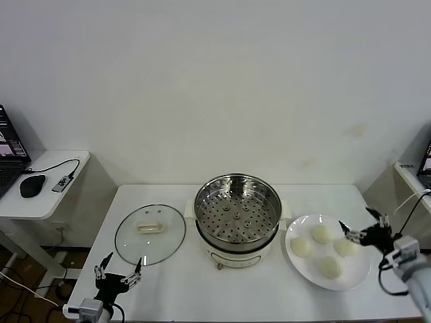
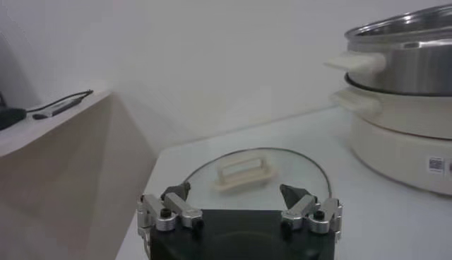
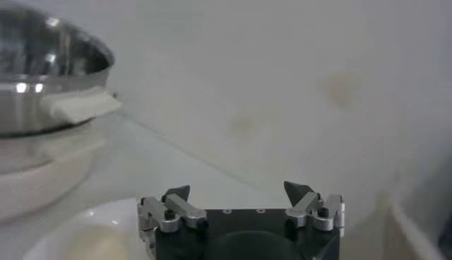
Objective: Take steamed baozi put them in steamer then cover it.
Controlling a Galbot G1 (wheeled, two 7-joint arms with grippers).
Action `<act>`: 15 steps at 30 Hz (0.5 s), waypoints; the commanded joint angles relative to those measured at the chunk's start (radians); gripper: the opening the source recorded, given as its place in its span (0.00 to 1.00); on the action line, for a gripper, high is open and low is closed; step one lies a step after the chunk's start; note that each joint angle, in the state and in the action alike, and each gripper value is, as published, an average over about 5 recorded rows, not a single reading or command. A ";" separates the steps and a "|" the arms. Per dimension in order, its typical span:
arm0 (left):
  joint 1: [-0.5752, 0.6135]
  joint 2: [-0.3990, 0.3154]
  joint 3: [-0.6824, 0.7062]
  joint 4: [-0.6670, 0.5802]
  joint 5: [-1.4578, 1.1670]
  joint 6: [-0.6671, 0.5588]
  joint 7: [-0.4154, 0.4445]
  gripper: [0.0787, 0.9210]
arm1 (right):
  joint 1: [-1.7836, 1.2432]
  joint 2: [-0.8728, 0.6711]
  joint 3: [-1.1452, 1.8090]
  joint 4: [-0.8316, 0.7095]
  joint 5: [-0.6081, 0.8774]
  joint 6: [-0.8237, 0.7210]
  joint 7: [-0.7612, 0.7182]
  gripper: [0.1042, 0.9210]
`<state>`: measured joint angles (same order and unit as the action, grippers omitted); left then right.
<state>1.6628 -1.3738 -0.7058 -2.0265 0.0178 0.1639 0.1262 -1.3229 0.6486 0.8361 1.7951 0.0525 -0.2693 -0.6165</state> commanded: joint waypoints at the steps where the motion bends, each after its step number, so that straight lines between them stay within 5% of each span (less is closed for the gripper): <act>1: 0.001 -0.003 0.000 -0.012 0.003 0.000 0.001 0.88 | 0.167 -0.270 -0.044 -0.132 -0.278 0.134 -0.526 0.88; 8: 0.002 -0.004 -0.008 -0.029 0.009 0.002 0.008 0.88 | 0.429 -0.340 -0.354 -0.202 -0.354 0.195 -0.679 0.88; 15: -0.002 -0.011 -0.001 -0.039 0.027 0.003 0.018 0.88 | 0.855 -0.216 -0.822 -0.334 -0.389 0.239 -0.700 0.88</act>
<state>1.6621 -1.3875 -0.7054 -2.0610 0.0452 0.1670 0.1430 -0.8726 0.4383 0.4372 1.5934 -0.2349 -0.1023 -1.1367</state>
